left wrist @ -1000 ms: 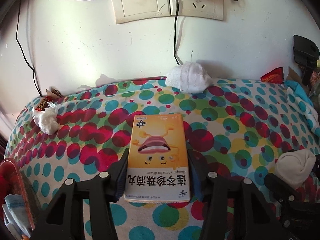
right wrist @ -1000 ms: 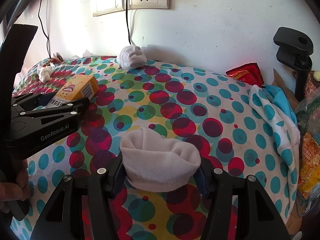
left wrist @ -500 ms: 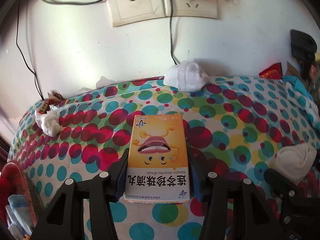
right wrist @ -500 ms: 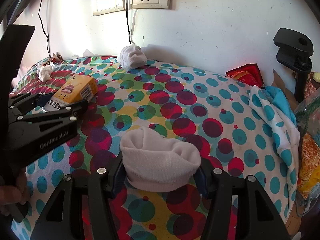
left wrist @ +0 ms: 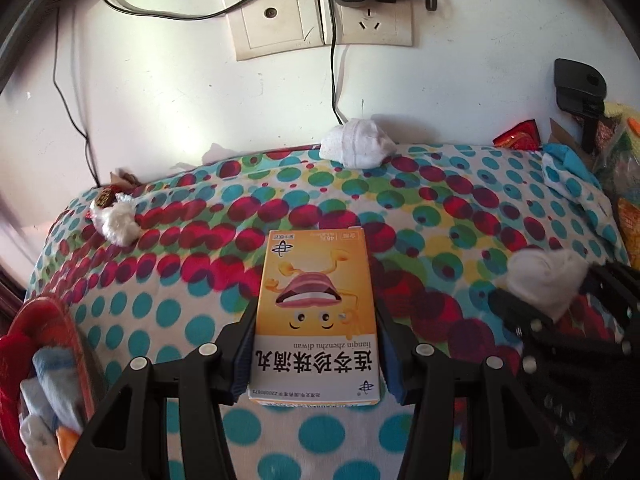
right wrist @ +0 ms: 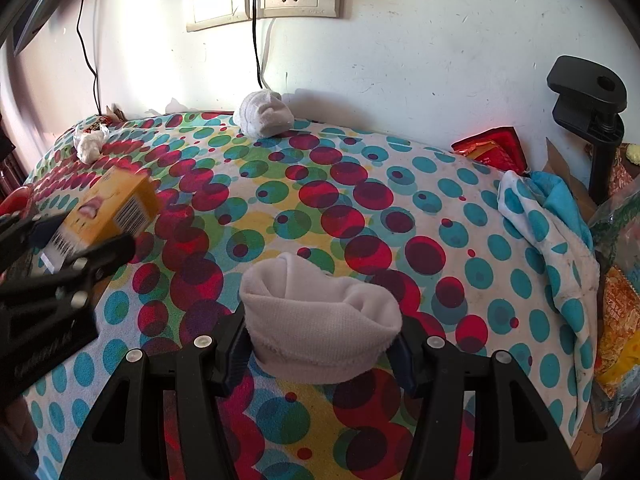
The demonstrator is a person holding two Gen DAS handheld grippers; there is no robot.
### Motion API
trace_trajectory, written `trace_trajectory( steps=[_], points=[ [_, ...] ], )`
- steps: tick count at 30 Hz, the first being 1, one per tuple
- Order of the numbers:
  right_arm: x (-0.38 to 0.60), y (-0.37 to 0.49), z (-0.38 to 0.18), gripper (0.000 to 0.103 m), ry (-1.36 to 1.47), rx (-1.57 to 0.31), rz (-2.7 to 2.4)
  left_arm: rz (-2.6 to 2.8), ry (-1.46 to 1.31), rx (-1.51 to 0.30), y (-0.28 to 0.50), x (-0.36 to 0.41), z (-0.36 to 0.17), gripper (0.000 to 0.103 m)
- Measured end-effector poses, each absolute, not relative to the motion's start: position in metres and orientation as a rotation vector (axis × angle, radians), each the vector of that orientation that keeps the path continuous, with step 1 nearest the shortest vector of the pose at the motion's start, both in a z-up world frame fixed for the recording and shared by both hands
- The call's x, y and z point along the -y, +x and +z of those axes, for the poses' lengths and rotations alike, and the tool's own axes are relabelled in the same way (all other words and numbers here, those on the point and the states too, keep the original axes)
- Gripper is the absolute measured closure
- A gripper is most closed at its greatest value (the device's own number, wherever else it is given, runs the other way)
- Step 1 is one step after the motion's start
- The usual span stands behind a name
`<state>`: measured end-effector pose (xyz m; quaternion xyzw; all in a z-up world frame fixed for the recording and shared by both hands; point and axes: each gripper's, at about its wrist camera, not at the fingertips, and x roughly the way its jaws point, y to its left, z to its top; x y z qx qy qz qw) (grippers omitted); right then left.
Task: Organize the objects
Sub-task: 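Carry the yellow box over the red basin with the left tool while the right holds the sock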
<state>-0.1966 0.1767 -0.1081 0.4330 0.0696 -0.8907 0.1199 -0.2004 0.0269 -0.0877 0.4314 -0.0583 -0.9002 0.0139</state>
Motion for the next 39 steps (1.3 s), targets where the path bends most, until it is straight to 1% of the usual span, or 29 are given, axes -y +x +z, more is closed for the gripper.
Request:
trace_trajectory(
  steps=[5, 10, 20, 24, 28, 34, 39],
  points=[
    [-0.177, -0.196, -0.108, 0.048, 1.265, -0.205, -2.602, -2.777, 1.358, 0.254, -0.178, -0.032, -0.091, 0.05],
    [-0.177, -0.196, -0.108, 0.048, 1.263, -0.207, -2.6, -2.781, 1.372, 0.211, -0.151, -0.029, -0.09, 0.05],
    [-0.176, -0.196, -0.108, 0.048, 1.262, -0.21, -2.596, -2.777, 1.359, 0.297, -0.103, -0.024, -0.081, 0.05],
    [-0.177, -0.196, -0.108, 0.048, 1.261, -0.212, -2.595, -2.779, 1.348, 0.274, -0.086, -0.012, -0.071, 0.05],
    [-0.176, -0.196, -0.107, 0.048, 1.26, -0.212, -2.593, -2.762, 1.306, 0.306, -0.071, -0.001, -0.06, 0.05],
    [-0.176, -0.196, -0.108, 0.048, 1.259, -0.216, -2.591, -2.748, 1.26, 0.305, -0.049, 0.022, -0.045, 0.05],
    [-0.176, -0.196, -0.108, 0.048, 1.258, -0.218, -2.589, -2.695, 1.23, 0.281, -0.034, 0.047, -0.038, 0.05]
  ],
)
